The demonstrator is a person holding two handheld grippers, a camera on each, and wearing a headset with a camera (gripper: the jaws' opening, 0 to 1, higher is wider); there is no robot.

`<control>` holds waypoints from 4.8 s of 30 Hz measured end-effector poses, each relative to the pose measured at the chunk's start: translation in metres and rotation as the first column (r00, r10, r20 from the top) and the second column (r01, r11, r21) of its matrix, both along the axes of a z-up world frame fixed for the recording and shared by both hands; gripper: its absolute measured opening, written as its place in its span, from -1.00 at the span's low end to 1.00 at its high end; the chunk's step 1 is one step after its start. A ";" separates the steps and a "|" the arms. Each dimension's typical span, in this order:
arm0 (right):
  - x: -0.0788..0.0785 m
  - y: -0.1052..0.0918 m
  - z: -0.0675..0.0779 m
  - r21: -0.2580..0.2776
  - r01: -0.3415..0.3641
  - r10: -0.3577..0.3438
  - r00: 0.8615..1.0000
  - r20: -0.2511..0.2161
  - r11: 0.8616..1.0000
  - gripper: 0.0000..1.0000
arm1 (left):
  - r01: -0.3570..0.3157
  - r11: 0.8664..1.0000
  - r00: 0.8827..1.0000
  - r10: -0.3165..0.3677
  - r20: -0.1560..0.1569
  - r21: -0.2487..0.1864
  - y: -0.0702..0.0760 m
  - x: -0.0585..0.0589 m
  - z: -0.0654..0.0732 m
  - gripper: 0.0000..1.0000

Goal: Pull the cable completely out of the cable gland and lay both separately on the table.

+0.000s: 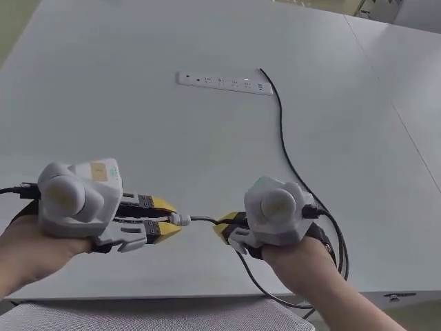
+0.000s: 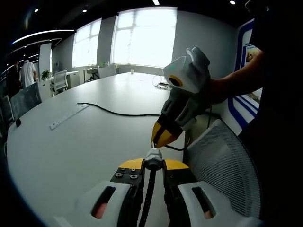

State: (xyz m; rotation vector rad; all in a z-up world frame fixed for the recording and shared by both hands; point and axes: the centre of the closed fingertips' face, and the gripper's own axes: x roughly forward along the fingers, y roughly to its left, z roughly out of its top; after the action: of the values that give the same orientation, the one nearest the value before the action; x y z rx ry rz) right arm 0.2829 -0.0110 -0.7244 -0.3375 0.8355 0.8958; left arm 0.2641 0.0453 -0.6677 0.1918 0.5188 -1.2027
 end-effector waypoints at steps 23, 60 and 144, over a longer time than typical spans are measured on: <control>-0.015 0.050 0.040 -0.168 -0.298 0.332 0.913 0.235 0.940 -0.87 | -0.012 1.000 1.000 0.012 0.000 0.000 0.004 0.000 0.000 -0.69; 0.004 0.015 0.018 -0.031 -0.070 0.072 0.994 0.080 0.997 -1.00 | -0.009 1.000 1.000 0.009 0.017 0.000 0.005 0.004 0.003 -0.69; 0.009 0.023 0.029 -0.053 -0.122 0.129 0.978 0.163 0.991 -1.00 | -0.033 0.999 0.999 0.033 0.018 -0.010 0.005 0.010 0.010 -0.70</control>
State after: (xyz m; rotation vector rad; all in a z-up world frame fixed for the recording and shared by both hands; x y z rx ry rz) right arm 0.2914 0.0122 -0.6958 -0.4999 0.6850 0.9539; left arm 0.2743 0.0507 -0.6580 0.1849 0.4983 -1.1698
